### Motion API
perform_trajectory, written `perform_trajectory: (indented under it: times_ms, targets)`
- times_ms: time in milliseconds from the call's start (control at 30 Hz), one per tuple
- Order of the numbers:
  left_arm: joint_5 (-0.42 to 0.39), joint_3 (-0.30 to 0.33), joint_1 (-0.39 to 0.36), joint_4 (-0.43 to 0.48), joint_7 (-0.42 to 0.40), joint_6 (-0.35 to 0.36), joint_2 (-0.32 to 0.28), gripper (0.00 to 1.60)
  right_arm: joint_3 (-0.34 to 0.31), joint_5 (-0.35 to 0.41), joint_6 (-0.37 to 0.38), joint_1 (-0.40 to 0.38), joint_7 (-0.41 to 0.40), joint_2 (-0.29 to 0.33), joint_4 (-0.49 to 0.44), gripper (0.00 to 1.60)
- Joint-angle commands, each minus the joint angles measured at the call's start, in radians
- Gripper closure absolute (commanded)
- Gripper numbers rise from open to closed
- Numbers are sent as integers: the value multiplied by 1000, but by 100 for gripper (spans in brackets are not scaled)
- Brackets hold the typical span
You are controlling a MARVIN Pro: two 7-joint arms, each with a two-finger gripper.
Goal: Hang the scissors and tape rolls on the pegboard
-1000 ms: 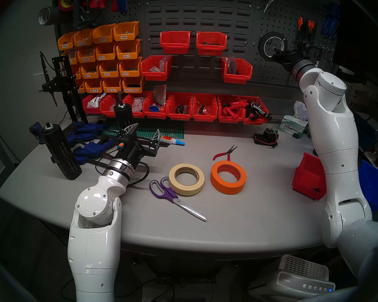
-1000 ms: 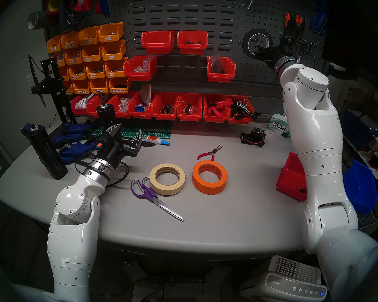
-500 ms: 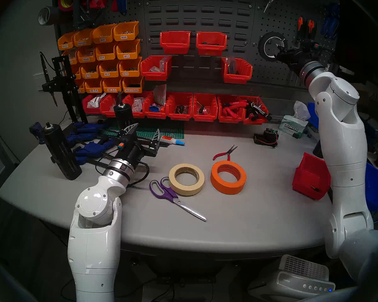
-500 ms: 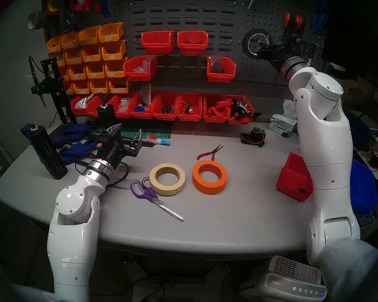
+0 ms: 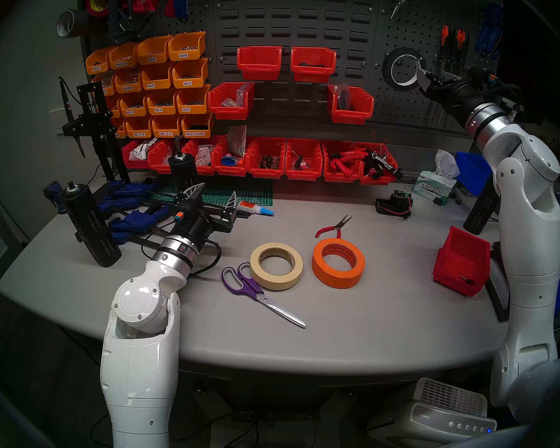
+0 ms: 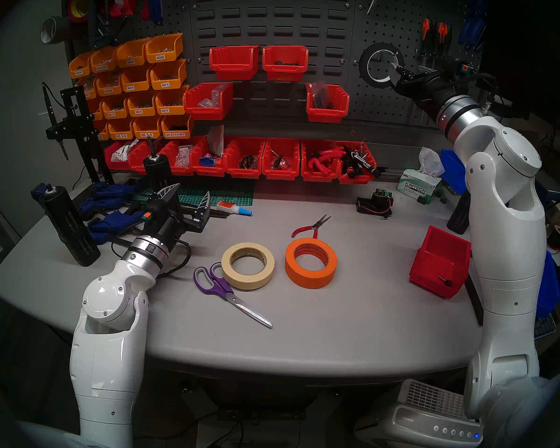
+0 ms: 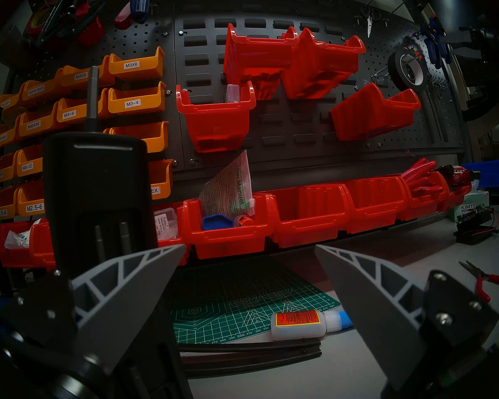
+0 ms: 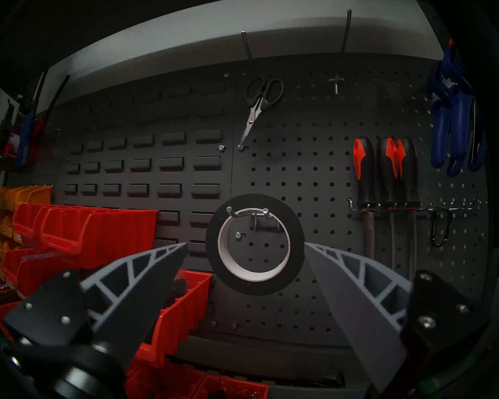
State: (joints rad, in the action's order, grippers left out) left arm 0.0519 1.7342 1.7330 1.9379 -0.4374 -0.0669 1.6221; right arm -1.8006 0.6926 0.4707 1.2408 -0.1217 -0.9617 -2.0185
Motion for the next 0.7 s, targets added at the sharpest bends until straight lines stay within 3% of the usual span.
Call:
perform_trajectory:
  times_ms: [0, 367, 667]
  targets:
    - [0, 0, 0, 1, 0, -4, 0, 0, -95, 48, 30, 114, -82, 35, -113, 16]
    - [0, 0, 0, 1, 0, -5, 0, 0, -245, 90, 156, 291, -213, 4, -275, 19]
    - [0, 0, 0, 0, 0, -5, 0, 0, -309, 99, 269, 396, -322, -50, -372, 29]
